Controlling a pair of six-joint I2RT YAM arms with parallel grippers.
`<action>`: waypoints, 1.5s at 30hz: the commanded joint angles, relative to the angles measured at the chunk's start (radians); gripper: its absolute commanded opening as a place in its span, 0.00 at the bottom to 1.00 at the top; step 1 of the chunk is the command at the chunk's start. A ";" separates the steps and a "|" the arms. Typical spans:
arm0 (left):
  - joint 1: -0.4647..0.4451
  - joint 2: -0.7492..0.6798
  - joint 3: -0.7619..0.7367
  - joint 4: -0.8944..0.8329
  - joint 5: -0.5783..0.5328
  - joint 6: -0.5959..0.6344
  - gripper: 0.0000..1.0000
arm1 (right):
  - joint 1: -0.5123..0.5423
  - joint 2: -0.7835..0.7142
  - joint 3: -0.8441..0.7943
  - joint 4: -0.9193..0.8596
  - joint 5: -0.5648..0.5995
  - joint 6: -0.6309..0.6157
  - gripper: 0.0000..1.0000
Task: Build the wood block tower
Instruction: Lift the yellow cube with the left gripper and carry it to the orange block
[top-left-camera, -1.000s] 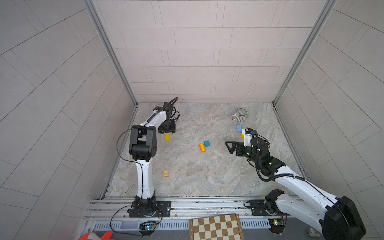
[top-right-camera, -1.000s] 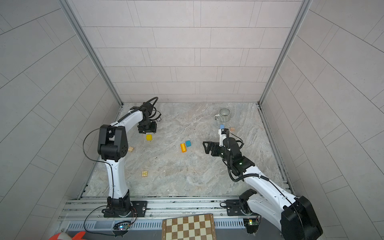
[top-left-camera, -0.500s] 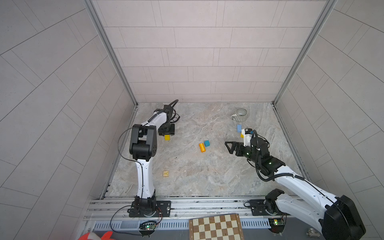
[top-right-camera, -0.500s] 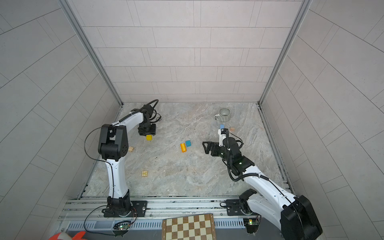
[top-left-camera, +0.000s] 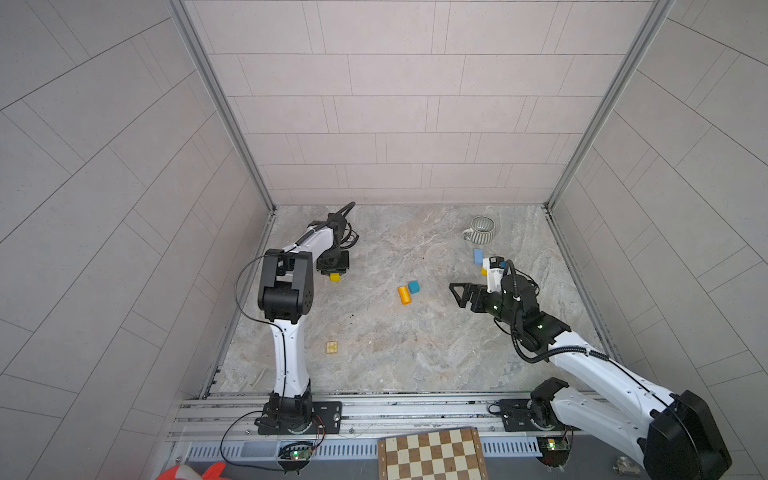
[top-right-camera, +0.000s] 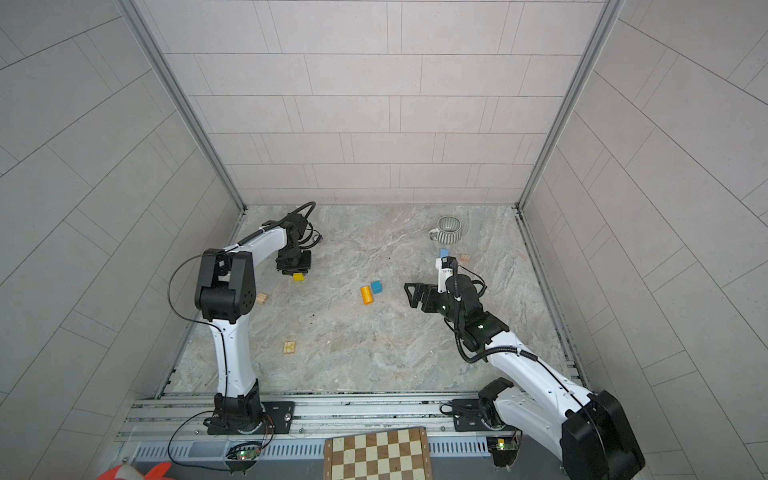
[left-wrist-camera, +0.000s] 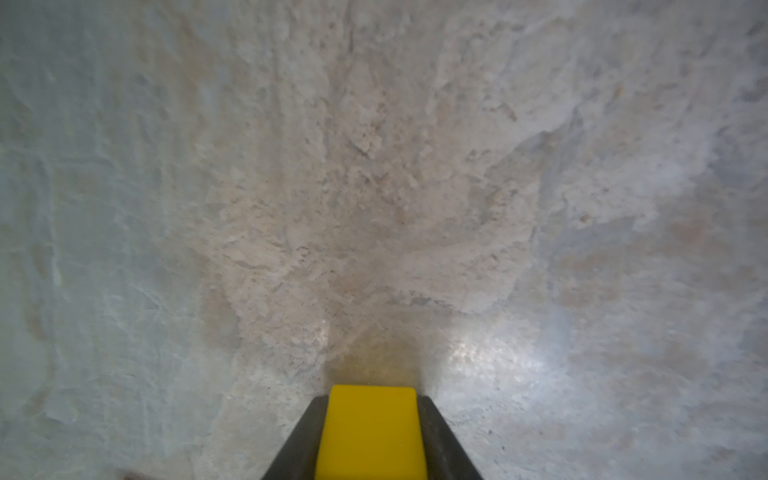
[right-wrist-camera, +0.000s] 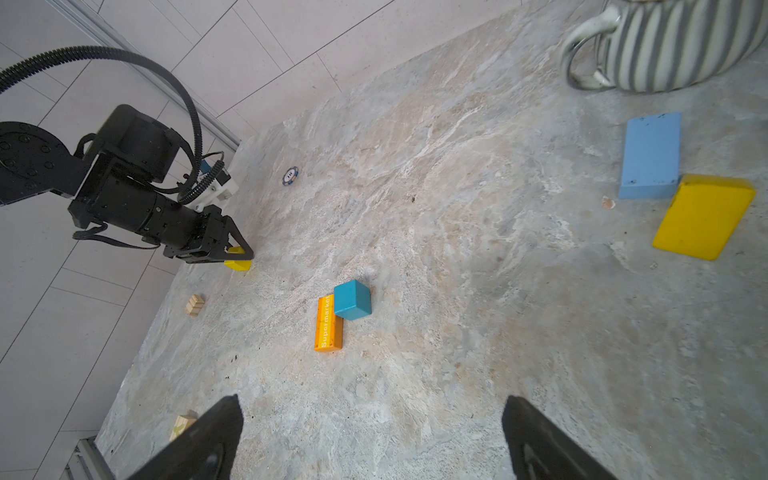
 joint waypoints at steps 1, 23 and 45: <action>-0.003 -0.050 -0.009 -0.060 -0.006 -0.067 0.37 | 0.000 -0.007 -0.008 0.004 -0.008 0.014 0.99; -0.470 -0.360 -0.217 0.040 -0.044 -0.454 0.32 | -0.128 -0.041 0.061 -0.205 -0.014 -0.035 1.00; -0.750 -0.078 -0.024 0.131 -0.044 -0.707 0.30 | -0.350 -0.065 0.047 -0.321 -0.172 -0.066 1.00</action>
